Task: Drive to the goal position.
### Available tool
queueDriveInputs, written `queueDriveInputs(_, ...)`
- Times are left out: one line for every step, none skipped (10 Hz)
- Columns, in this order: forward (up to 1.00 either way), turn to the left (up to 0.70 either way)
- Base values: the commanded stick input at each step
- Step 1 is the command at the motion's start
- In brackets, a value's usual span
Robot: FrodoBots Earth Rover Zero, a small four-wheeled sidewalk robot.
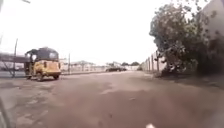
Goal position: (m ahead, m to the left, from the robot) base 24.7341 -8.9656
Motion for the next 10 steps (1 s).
queueDriveInputs(0.70,0.00)
queueDriveInputs(0.70,0.00)
queueDriveInputs(0.70,0.00)
queueDriveInputs(0.70,0.00)
queueDriveInputs(0.70,0.00)
queueDriveInputs(0.70,-0.08)
queueDriveInputs(0.70,-0.24)
queueDriveInputs(0.70,-0.28)
queueDriveInputs(0.70,0.00)
queueDriveInputs(0.70,0.00)
